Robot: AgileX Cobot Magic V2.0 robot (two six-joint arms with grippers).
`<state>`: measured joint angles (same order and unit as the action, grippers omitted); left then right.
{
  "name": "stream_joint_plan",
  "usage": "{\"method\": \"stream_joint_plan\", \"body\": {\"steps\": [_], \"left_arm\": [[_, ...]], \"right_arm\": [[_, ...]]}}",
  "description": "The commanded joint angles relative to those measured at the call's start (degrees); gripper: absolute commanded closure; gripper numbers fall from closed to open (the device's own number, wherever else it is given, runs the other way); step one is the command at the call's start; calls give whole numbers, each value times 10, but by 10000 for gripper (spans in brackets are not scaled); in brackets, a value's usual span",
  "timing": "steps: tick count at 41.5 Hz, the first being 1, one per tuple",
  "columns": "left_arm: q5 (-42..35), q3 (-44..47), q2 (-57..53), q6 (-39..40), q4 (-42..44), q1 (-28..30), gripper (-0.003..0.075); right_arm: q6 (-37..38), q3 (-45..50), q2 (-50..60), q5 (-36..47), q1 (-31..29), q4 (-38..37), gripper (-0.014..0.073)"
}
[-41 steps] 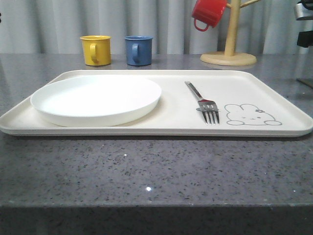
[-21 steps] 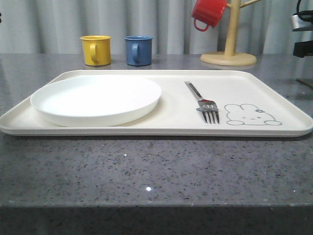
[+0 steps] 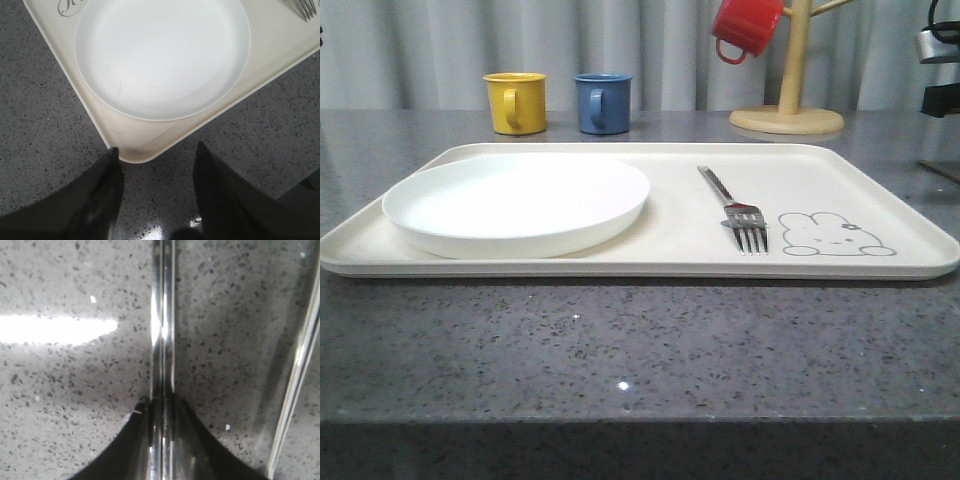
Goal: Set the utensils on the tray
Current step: 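Grasp the chopsticks beside the tray with the right gripper, then lay the chopsticks on the tray next to the fork and release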
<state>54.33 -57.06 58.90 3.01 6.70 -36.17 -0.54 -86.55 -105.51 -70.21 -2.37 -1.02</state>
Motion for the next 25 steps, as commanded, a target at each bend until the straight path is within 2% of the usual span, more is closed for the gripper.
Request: {"method": "stream_joint_plan", "body": {"steps": [1,8,16,25], "left_arm": [[-29,-14,-9,6,3,-5,406],[-29,-14,-9,6,3,-5,406],[-29,-14,-9,6,3,-5,406],[-29,-14,-9,6,3,-5,406]], "right_arm": [[-4,-15,30,-63,-1,3,578],[-5,-20,63,-63,16,52,578],[2,-22,93,-63,88,134,578],[101,-22,80,-31,157,162,578]]}}
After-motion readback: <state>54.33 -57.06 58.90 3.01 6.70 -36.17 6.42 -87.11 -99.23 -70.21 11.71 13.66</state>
